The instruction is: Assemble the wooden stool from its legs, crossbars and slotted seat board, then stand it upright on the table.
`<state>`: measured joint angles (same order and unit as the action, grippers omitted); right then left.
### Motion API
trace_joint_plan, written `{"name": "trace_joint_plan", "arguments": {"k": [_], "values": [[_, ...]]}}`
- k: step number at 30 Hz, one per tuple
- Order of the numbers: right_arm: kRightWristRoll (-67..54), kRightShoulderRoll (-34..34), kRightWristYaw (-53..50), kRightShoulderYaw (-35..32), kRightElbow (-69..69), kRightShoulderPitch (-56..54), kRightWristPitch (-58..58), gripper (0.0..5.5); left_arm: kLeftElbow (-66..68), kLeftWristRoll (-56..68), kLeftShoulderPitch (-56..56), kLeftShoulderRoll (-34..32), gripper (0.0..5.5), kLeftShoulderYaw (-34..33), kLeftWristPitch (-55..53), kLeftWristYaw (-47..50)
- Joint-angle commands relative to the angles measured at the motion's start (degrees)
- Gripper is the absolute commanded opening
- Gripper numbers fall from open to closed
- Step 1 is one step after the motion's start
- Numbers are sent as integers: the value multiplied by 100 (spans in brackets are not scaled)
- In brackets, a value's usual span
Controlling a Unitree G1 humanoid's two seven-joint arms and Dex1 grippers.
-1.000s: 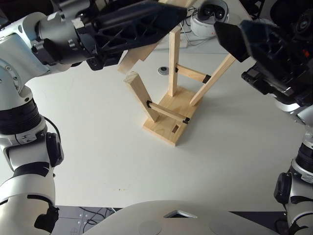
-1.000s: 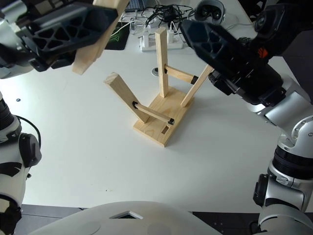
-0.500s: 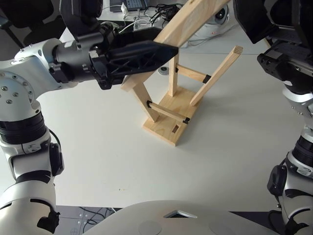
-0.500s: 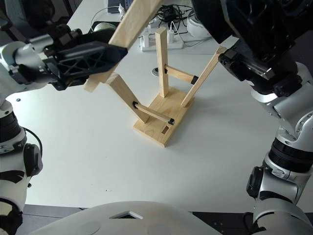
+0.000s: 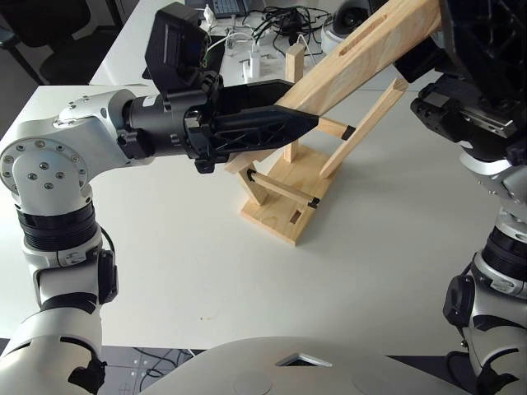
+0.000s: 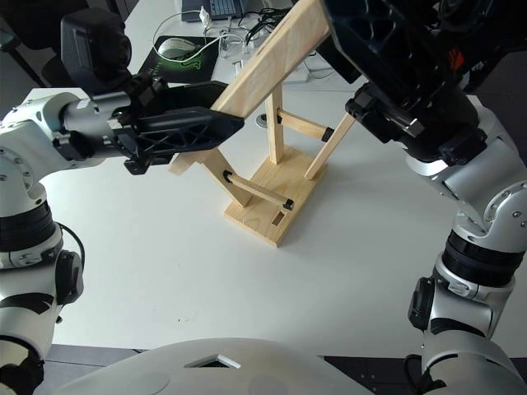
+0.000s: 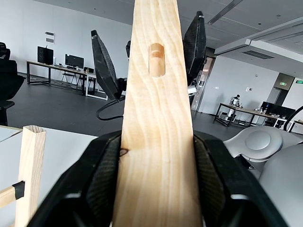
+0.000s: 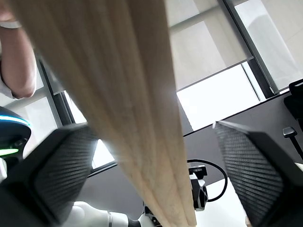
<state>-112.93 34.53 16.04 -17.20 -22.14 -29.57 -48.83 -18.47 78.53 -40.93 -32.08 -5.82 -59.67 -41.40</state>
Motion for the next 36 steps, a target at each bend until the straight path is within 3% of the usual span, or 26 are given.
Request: {"name": "trace_joint_plan", "arguments": {"k": [1, 10, 22, 23, 36], "values": [[-3, 57, -27, 11, -15, 9, -59, 347, -96, -63, 17, -29, 206, -9, 50, -41], [-2, 13, -98, 79, -5, -29, -39, 232, -126, -69, 106, -64, 206, -40, 1, -41], [-4, 40, -254, 236, -108, 0, 47, 229, -69, -198, 102, -27, 206, -88, 116, 52], [-4, 58, -269, 248, -127, 17, 57, 229, -47, -226, 94, -52, 243, -98, 113, 43], [10, 400, 36, 140, -151, 413, 14, 209, 123, -823, 187, -600, 421, -259, 229, -383]]}}
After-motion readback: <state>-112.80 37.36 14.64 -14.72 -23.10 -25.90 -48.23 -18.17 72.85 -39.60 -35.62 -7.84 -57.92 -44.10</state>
